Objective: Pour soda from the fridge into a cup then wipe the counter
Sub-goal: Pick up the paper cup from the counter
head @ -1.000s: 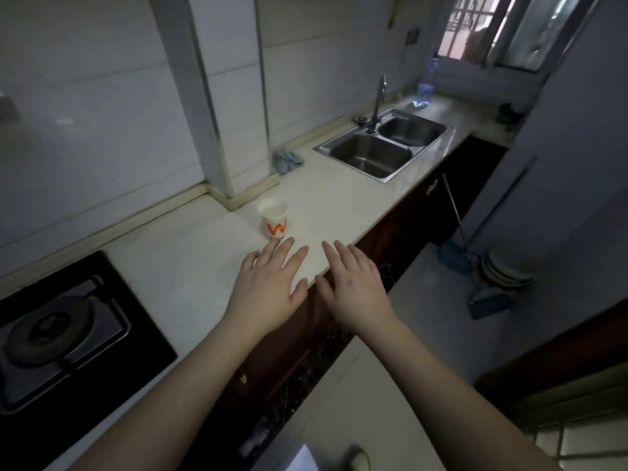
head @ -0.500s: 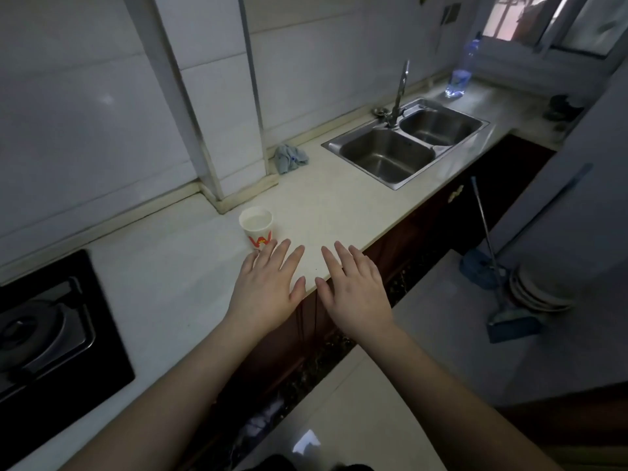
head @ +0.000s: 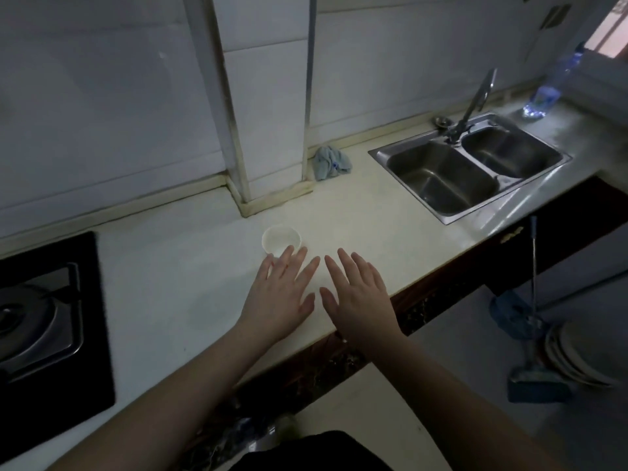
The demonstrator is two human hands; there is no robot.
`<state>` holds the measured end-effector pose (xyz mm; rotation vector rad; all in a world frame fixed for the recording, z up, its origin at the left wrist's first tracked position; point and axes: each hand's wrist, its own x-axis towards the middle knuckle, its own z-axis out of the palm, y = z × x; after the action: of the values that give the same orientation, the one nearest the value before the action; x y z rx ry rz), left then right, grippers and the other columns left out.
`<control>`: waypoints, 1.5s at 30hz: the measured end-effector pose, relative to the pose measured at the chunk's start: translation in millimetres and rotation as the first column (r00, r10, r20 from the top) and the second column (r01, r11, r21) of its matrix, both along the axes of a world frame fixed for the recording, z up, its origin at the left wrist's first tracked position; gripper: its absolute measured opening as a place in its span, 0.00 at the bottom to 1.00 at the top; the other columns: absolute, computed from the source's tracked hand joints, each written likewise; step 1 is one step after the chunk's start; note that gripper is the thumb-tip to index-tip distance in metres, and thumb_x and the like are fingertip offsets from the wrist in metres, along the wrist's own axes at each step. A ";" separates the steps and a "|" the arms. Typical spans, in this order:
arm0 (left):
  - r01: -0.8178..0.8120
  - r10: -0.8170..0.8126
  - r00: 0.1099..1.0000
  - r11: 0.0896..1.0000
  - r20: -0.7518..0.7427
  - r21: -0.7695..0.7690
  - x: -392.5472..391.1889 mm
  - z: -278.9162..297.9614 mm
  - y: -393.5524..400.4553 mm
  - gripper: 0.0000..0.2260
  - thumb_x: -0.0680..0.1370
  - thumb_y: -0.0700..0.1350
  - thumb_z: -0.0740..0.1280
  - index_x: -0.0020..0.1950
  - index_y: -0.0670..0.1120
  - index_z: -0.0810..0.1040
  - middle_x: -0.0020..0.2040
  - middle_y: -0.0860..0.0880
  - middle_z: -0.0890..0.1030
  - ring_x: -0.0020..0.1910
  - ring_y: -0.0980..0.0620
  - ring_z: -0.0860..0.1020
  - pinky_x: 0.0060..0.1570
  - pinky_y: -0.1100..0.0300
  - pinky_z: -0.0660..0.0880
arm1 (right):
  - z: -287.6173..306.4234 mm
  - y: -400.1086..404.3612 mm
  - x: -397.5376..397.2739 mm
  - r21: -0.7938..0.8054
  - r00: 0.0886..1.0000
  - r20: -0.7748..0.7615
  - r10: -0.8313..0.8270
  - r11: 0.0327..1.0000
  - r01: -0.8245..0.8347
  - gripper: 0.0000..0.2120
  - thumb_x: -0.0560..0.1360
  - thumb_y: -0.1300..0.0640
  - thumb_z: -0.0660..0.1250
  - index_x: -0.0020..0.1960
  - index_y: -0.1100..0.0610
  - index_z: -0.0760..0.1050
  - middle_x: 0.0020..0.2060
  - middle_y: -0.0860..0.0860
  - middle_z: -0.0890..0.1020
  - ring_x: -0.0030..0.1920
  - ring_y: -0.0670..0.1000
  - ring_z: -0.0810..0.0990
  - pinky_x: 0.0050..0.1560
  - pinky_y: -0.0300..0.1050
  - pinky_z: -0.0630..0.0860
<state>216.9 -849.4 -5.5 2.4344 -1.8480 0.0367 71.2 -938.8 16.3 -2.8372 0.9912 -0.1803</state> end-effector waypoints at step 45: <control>-0.650 0.702 0.687 0.710 -0.189 0.272 68.6 -31.0 -117.0 0.35 0.69 0.56 0.73 0.72 0.55 0.61 0.64 0.44 0.65 0.62 0.43 0.69 0.45 0.51 0.76 | -55.4 -167.0 130.9 0.129 0.790 0.008 0.614 0.782 -0.609 0.26 0.77 0.50 0.50 0.74 0.54 0.63 0.72 0.57 0.67 0.73 0.57 0.64 0.72 0.56 0.60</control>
<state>285.5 -966.4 -36.5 2.9180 -0.7719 -0.4300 202.1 -1105.8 -39.0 -2.8727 0.0300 0.0043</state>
